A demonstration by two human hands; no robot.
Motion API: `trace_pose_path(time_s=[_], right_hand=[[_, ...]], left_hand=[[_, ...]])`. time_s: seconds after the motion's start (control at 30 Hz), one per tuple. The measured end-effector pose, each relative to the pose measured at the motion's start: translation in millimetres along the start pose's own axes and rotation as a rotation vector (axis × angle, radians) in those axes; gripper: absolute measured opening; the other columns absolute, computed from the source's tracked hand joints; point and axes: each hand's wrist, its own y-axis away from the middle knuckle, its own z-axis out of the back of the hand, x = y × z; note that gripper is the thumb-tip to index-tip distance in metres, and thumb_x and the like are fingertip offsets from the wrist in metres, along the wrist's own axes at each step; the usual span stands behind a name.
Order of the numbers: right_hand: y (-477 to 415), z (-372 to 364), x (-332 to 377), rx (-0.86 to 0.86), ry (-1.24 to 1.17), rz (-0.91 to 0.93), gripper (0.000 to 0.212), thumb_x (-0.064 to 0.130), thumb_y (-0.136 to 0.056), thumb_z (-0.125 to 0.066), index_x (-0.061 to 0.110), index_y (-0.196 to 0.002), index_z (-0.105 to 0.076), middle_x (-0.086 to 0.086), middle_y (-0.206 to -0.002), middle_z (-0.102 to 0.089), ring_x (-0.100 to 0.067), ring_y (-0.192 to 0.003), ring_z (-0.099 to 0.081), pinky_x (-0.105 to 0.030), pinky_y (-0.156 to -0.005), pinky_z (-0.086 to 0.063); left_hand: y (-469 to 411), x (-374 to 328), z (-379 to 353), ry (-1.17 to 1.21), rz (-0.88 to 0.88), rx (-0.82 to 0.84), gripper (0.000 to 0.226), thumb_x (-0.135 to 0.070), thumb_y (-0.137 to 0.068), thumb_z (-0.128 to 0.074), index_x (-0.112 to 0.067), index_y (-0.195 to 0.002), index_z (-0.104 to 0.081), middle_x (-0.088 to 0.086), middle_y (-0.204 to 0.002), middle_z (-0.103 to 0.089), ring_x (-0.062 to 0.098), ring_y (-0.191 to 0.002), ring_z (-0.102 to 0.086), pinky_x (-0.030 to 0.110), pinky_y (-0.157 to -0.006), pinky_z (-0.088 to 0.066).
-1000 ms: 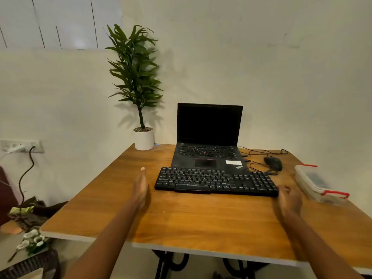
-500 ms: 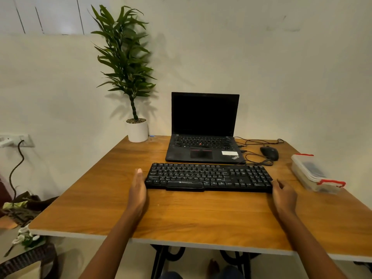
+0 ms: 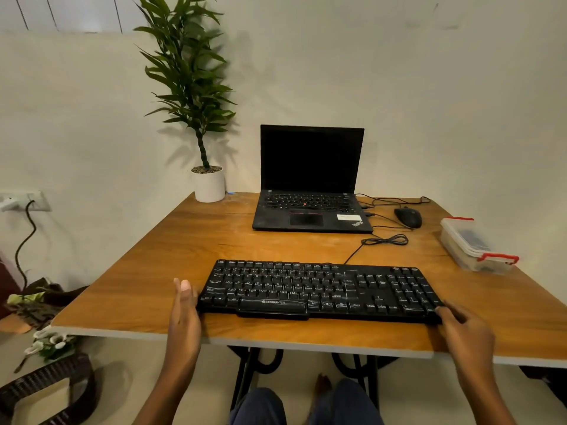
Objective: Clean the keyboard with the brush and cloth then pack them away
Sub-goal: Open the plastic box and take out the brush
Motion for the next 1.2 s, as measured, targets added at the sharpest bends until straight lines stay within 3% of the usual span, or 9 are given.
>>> trace_pose_path(time_s=[0.1,0.23,0.3,0.43,0.53,0.63,0.8,0.97,1.2], right_hand=[[3.8,5.5,0.4,-0.010,-0.006,-0.009,0.035,0.007,-0.091,-0.053,-0.002,-0.125,-0.054,-0.019,-0.128,-0.056,-0.033,-0.118,-0.049,-0.044,-0.100,-0.038],[0.1,7.8,0.3,0.017,-0.047,-0.041,0.035,0.009,-0.091,-0.054,0.000,-0.124,-0.056,-0.018,-0.127,-0.056,-0.032,-0.117,-0.050,-0.044,-0.099,-0.039],[-11.2,11.7,-0.7,-0.001,-0.140,-0.089,0.036,0.013,-0.091,-0.054,0.006,-0.126,-0.054,-0.015,-0.124,-0.057,-0.030,-0.113,-0.053,-0.046,-0.099,-0.042],[-53.1,21.6,1.2,-0.171,-0.402,-0.168,0.035,0.016,-0.095,-0.047,0.010,-0.129,-0.048,-0.007,-0.103,-0.057,-0.020,-0.093,-0.055,-0.034,-0.083,-0.045],[-95.7,18.5,3.6,-0.313,-0.494,-0.196,0.036,0.021,-0.096,-0.044,0.013,-0.132,-0.040,0.000,-0.089,-0.055,-0.010,-0.068,-0.049,-0.024,-0.061,-0.042],[-137.9,11.5,6.3,-0.425,-0.499,-0.259,0.040,0.032,-0.094,-0.047,0.015,-0.128,-0.035,-0.012,-0.112,-0.057,-0.011,-0.069,-0.051,-0.024,-0.057,-0.045],[-182.0,1.3,5.4,-0.531,-0.304,-0.263,0.056,0.047,-0.087,-0.056,0.012,-0.128,-0.040,-0.015,-0.132,-0.044,-0.029,-0.115,-0.050,-0.044,-0.094,-0.049],[-201.3,4.7,-7.6,-0.562,-0.161,-0.244,0.052,0.039,-0.085,-0.061,0.011,-0.124,-0.041,-0.015,-0.127,-0.046,-0.032,-0.111,-0.051,-0.048,-0.091,-0.050],[-196.2,9.9,-27.7,-0.344,-0.179,-0.018,0.033,0.029,-0.095,-0.048,0.008,-0.120,-0.055,-0.011,-0.113,-0.060,-0.028,-0.098,-0.060,-0.044,-0.083,-0.055]], left_hand=[[2.5,0.0,0.7,0.007,0.037,0.004,0.121,-0.099,-0.053,-0.027,-0.025,-0.148,-0.026,0.002,-0.149,-0.036,0.021,-0.136,-0.035,0.045,-0.113,-0.026],[11.7,-13.0,-6.6,-0.048,0.011,-0.024,0.089,-0.076,-0.076,-0.021,-0.027,-0.150,-0.018,0.002,-0.154,-0.025,0.023,-0.141,-0.025,0.047,-0.114,-0.019],[14.4,-24.3,-17.7,-0.184,-0.056,-0.044,0.086,-0.081,-0.078,-0.013,-0.032,-0.149,-0.013,0.001,-0.157,-0.013,0.024,-0.144,-0.012,0.051,-0.115,-0.009],[8.8,-40.0,-64.4,-0.416,-0.267,0.031,0.096,-0.089,-0.061,-0.007,-0.037,-0.134,-0.042,-0.004,-0.156,-0.018,0.022,-0.145,-0.001,0.053,-0.112,0.011],[5.7,-48.7,-113.9,-0.411,-0.323,0.258,0.057,-0.080,-0.073,-0.020,-0.047,-0.108,-0.050,-0.011,-0.135,-0.046,0.019,-0.136,-0.032,0.059,-0.114,-0.009],[7.3,-57.8,-164.9,-0.405,-0.380,0.505,0.027,-0.054,-0.091,-0.041,-0.041,-0.110,-0.055,-0.014,-0.124,-0.054,0.007,-0.120,-0.046,0.046,-0.112,-0.026],[8.9,-76.9,-235.4,-0.493,-0.480,0.714,0.028,-0.036,-0.098,-0.043,-0.027,-0.117,-0.061,-0.014,-0.122,-0.057,0.009,-0.119,-0.048,0.052,-0.110,-0.026],[-0.5,-88.5,-279.4,-0.576,-0.509,0.813,0.032,-0.036,-0.097,-0.045,-0.021,-0.119,-0.061,-0.005,-0.126,-0.059,0.011,-0.118,-0.050,0.046,-0.106,-0.033],[-15.4,-93.7,-320.8,-0.526,-0.434,0.862,0.033,-0.025,-0.097,-0.048,-0.011,-0.125,-0.059,0.004,-0.127,-0.058,0.012,-0.112,-0.051,0.021,-0.089,-0.037]])
